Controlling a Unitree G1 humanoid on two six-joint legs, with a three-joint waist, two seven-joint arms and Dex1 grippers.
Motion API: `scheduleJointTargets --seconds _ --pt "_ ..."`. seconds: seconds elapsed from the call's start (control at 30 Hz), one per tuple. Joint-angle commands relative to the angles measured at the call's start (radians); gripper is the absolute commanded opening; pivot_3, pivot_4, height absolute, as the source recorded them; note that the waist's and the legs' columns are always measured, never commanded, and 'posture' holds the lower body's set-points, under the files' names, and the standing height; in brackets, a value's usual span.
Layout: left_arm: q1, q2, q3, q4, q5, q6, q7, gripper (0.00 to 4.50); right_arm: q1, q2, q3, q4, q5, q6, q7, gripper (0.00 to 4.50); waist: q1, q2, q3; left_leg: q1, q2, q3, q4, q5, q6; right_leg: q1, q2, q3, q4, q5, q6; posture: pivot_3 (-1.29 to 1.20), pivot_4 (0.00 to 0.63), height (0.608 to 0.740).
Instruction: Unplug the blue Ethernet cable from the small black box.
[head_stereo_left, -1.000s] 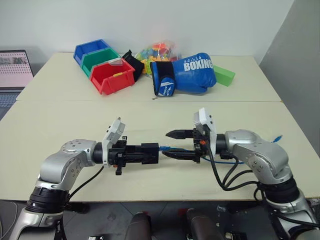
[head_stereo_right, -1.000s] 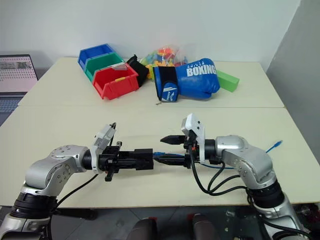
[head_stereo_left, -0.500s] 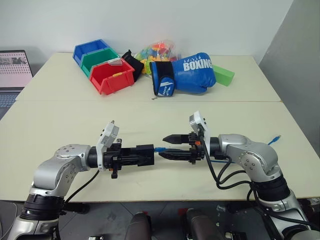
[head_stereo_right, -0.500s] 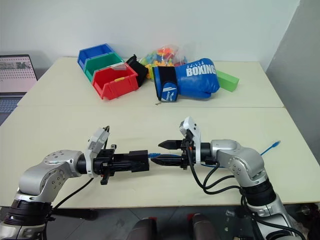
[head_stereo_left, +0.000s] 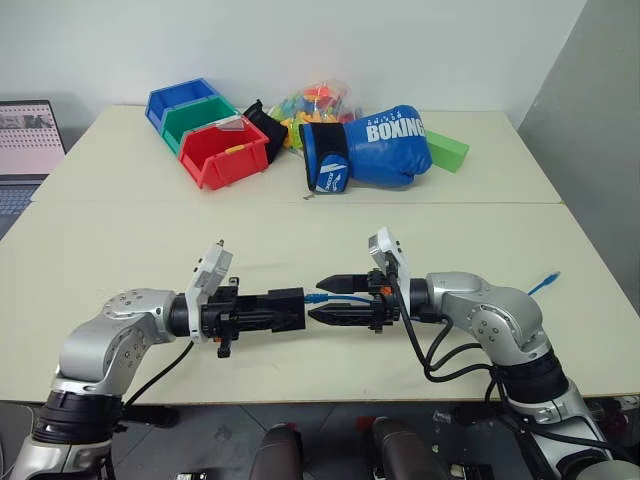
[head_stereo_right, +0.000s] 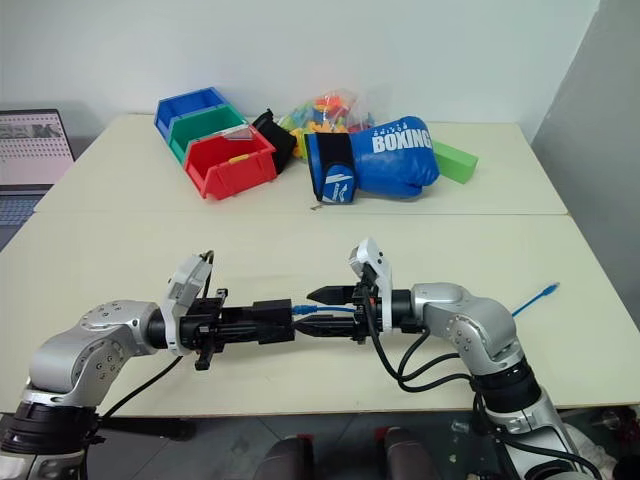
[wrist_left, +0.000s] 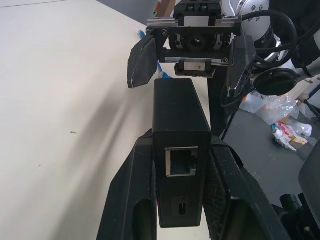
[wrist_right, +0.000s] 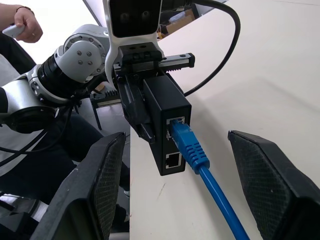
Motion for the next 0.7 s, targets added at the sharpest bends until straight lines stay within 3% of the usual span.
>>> scheduleJointTargets --seconds 0.03,0.3,0.7 --pt "-0.008 0.01 0.022 -0.038 -0.02 -0.01 -0.009 0.78 -0.018 0.013 -0.004 -0.017 0.017 0.003 -0.002 3.44 0.0 0.0 0.0 0.0 0.0 0.0 0.0 0.0 0.0 0.0 0.0 0.0 0.0 0.0 0.0 0.0 0.15 0.74" --pt "-0.013 0.009 0.019 -0.042 -0.018 -0.009 -0.004 0.78 -0.023 0.013 0.008 -0.01 0.004 -0.003 0.004 3.44 0.0 0.0 0.0 0.0 0.0 0.0 0.0 0.0 0.0 0.0 0.0 0.0 0.0 0.0 0.0 0.0 0.15 0.74" --pt "-0.009 0.009 0.015 -0.057 -0.015 -0.009 0.001 0.78 -0.031 0.005 0.017 0.003 0.008 -0.008 0.021 0.78 0.0 0.0 0.0 0.0 0.0 0.0 0.0 0.0 0.0 0.0 0.0 0.0 0.0 0.0 0.0 0.0 0.15 0.74"
